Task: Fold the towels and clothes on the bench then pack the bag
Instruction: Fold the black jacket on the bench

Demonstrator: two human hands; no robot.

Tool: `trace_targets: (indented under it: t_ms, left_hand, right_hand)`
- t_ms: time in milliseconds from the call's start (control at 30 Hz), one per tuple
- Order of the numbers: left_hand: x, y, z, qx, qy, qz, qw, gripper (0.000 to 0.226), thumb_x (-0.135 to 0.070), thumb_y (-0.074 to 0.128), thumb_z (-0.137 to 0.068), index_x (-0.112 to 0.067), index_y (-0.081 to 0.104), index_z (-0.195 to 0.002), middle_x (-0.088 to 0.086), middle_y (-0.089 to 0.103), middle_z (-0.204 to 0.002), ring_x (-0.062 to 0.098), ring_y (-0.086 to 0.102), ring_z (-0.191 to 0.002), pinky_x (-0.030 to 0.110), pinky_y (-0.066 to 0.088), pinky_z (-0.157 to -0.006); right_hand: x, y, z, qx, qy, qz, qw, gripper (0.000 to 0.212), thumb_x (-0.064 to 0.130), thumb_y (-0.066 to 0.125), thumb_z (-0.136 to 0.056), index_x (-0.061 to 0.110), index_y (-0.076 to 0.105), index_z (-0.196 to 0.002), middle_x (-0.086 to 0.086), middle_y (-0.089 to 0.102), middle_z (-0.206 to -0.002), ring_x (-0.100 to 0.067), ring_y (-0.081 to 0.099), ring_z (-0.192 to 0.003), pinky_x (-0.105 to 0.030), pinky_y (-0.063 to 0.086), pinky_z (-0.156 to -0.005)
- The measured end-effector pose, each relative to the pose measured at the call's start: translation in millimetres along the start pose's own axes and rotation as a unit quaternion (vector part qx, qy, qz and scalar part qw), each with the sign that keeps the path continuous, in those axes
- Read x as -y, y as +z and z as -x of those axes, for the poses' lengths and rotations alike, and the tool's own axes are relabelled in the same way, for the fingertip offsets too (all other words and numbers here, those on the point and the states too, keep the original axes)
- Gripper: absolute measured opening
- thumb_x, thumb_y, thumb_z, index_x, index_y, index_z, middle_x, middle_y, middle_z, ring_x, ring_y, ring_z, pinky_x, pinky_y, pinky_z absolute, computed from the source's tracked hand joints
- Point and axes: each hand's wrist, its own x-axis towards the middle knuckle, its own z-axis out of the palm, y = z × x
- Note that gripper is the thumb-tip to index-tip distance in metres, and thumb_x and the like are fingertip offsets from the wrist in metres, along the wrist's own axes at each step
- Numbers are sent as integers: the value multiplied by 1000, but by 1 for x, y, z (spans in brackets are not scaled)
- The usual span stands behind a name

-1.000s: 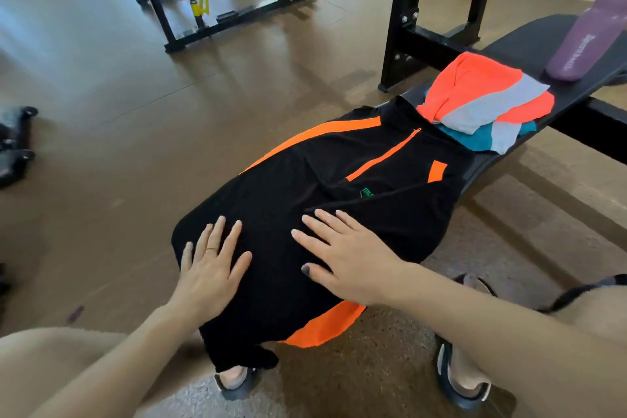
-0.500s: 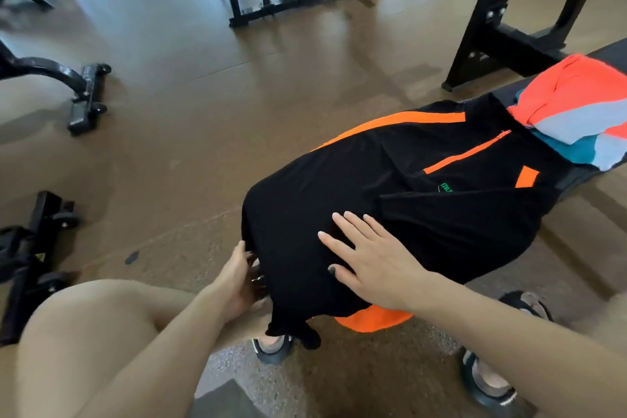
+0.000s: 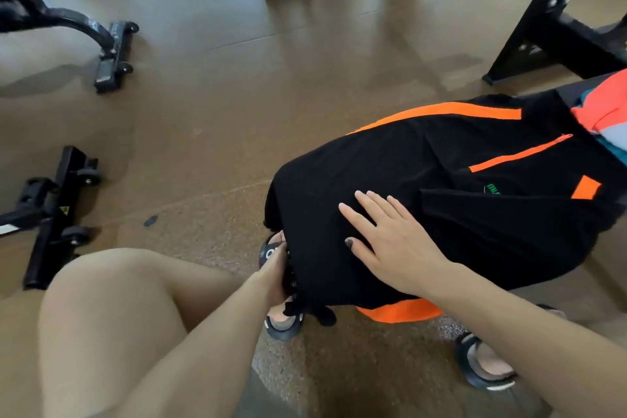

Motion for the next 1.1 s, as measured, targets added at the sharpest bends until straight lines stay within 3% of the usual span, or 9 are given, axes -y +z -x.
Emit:
trace_targets:
  t_ms: [100, 233, 367, 567, 667, 767, 900, 1033, 1100]
  left_hand:
    - [-1, 6, 7, -52, 55, -8, 997, 9, -45, 60, -98, -37, 63, -100, 7, 73, -99, 27, 69, -94, 41, 57, -85]
    - [-4, -4, 2, -94, 102, -23, 990, 15, -17, 51, -100, -23, 63, -106, -2, 66, -65, 14, 59, -59, 25, 47, -58]
    - [-8, -29, -4, -168, 120, -34, 978, 17, -8, 51, -96, -6, 58, -111, 17, 67, -97, 26, 63, -81, 35, 54, -69]
    - [0, -58, -8, -279, 163, -81, 943, 5, -19, 50, -98, -17, 53, -94, 14, 65, -106, 28, 60, -93, 43, 51, -89]
    - [2, -67, -2, -315, 171, -106, 927, 9, -17, 47, -100, -11, 53, -105, 10, 60, -103, 26, 54, -91, 34, 41, -82]
    - [3, -72, -7, -326, 161, -167, 916, 16, -18, 45, -101, -7, 50, -110, 17, 61, -115, 34, 56, -104, 40, 44, -94]
    - [-14, -51, 3, -290, 155, -192, 925, 49, -34, 36, -106, -12, 27, -149, 20, 43, -149, 40, 45, -133, 50, 34, -108]
    - [-44, 1, 42, -226, 325, -225, 891, 56, -41, 32, -107, -27, 16, -159, 12, 25, -162, 31, 31, -146, 47, 26, -116]
    - [-54, 33, 67, -184, 444, -286, 829, 55, -40, 35, -107, -27, 21, -159, 4, 26, -163, 22, 28, -148, 42, 25, -120]
  right_hand:
    - [2, 2, -3, 6, -11, 4, 1000, 61, 52, 25, -103, 26, 31, -157, -10, 33, -161, -26, 26, -151, -45, 24, -123]
    - [1, 3, -13, 4, -18, 2, 1000, 61, 52, 25, -102, 25, 32, -157, -11, 35, -160, -26, 27, -150, -45, 25, -122]
    - [3, 3, -20, -4, -28, -4, 1000, 61, 51, 25, -102, 24, 33, -156, -12, 36, -159, -27, 28, -150, -46, 25, -122]
    - [5, 7, -24, -1, -45, 20, 999, 61, 52, 25, -103, 26, 31, -157, -12, 30, -162, -27, 22, -152, -46, 22, -123]
    - [4, 11, -25, 4, -34, 33, 999, 61, 53, 22, -103, 28, 27, -158, -13, 24, -164, -29, 19, -153, -47, 20, -124]
    - [4, 16, -24, 9, -38, 41, 998, 60, 54, 18, -105, 30, 24, -159, -10, 19, -166, -27, 14, -155, -46, 16, -125]
    - [-4, 10, -26, 3, -19, 19, 1000, 59, 55, 17, -104, 32, 23, -159, -9, 19, -166, -26, 13, -155, -44, 15, -125]
    - [-27, -9, -25, -46, 45, -42, 997, 60, 52, 20, -103, 29, 29, -158, -8, 26, -164, -24, 20, -153, -42, 19, -125]
    - [-49, -21, -27, -100, 97, -99, 985, 60, 50, 25, -103, 24, 36, -155, -8, 33, -161, -24, 27, -150, -42, 24, -123]
